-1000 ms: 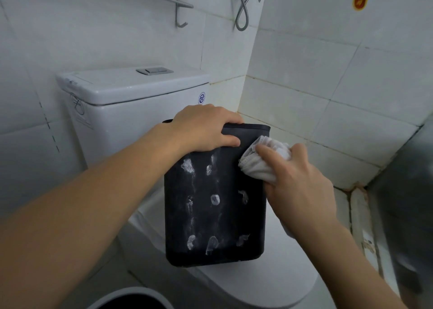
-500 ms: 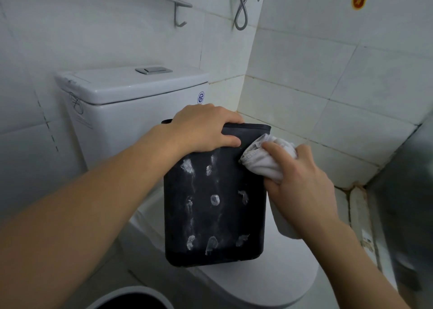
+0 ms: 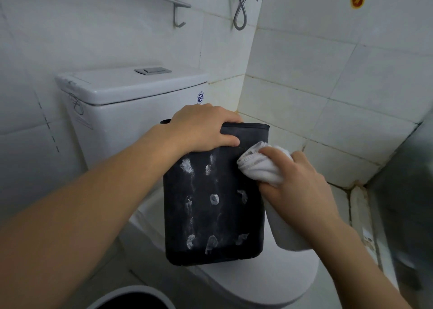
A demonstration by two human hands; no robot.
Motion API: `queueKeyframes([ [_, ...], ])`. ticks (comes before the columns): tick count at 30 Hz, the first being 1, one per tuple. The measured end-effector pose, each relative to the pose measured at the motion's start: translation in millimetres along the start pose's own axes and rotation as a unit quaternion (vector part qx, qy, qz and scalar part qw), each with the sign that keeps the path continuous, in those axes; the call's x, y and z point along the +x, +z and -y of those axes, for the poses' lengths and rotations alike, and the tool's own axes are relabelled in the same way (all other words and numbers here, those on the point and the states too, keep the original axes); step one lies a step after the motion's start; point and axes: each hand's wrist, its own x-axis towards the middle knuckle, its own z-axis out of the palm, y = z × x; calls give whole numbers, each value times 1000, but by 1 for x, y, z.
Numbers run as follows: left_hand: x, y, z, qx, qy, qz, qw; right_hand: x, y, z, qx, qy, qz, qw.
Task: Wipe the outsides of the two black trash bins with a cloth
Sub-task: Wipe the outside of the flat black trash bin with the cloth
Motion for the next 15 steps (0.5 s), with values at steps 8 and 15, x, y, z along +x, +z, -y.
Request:
queueKeyframes([
  [8,1,2,1,4,-3,-4,1000,7,3,-2,79,26,27,996],
  [15,0,1,1,2,1,-3,1000,3,4,0,79,31,2,996],
])
